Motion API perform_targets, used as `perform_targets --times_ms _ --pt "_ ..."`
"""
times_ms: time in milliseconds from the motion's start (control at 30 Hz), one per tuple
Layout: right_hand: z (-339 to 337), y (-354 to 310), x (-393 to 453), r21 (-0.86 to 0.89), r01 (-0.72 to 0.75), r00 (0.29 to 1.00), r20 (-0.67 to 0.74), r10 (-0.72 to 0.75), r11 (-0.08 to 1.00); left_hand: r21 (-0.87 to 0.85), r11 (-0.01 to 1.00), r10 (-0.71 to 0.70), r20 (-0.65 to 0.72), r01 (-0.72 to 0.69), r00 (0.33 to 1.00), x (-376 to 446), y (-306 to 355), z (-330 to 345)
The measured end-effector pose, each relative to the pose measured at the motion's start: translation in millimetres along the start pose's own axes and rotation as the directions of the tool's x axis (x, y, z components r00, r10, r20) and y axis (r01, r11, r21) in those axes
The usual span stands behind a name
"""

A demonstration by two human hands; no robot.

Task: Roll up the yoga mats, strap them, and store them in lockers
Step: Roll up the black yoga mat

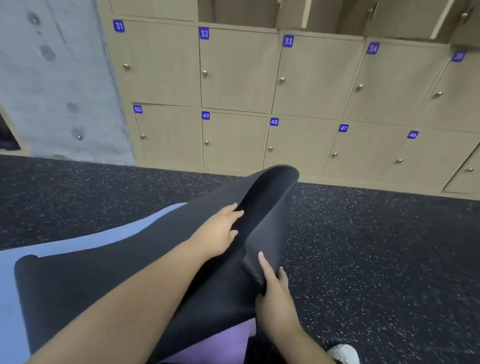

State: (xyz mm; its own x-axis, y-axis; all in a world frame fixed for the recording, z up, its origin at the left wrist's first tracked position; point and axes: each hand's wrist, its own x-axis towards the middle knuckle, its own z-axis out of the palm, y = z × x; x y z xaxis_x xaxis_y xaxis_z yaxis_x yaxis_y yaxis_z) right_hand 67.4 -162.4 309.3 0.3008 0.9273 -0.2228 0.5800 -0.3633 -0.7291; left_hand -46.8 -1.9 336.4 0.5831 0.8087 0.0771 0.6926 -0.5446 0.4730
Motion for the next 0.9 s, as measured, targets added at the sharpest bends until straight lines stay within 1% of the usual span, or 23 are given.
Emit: perform_targets --times_ms 100,233,333,433,567,733,800,900 --pt "3 -3 -10 -0.039 -0.013 1.0 0.019 0.013 0.999 0.012 0.999 -0.051 0.032 0.05 0.998 -34 -16 -3" --pt "11 -7 -26 -0.096 -0.005 1.0 0.021 0.007 0.995 0.039 0.983 -0.18 0.075 0.178 0.981 -87 -45 -2" --pt "19 -15 -37 -0.154 0.034 0.999 0.023 -0.031 0.988 0.065 0.961 -0.273 0.119 0.267 0.955 -124 -70 1" --pt "28 -27 -46 -0.197 0.08 0.997 0.03 -0.076 0.977 0.043 0.937 -0.351 0.132 0.348 0.927 -158 -91 4" --pt "43 -43 -51 -0.254 0.142 0.99 0.044 -0.135 0.957 -0.061 0.902 -0.421 0.091 0.427 0.903 -188 -110 7" --pt "56 -62 -51 -0.275 0.192 0.981 0.076 -0.178 0.942 -0.233 0.843 -0.497 0.004 0.485 0.868 -196 -121 16" --pt "58 -67 -49 -0.299 0.199 0.98 0.08 -0.184 0.933 -0.261 0.829 -0.518 -0.027 0.494 0.855 -193 -122 21" --pt "60 -70 -46 -0.338 0.198 0.98 0.088 -0.179 0.92 -0.245 0.825 -0.533 -0.042 0.509 0.845 -186 -125 27"
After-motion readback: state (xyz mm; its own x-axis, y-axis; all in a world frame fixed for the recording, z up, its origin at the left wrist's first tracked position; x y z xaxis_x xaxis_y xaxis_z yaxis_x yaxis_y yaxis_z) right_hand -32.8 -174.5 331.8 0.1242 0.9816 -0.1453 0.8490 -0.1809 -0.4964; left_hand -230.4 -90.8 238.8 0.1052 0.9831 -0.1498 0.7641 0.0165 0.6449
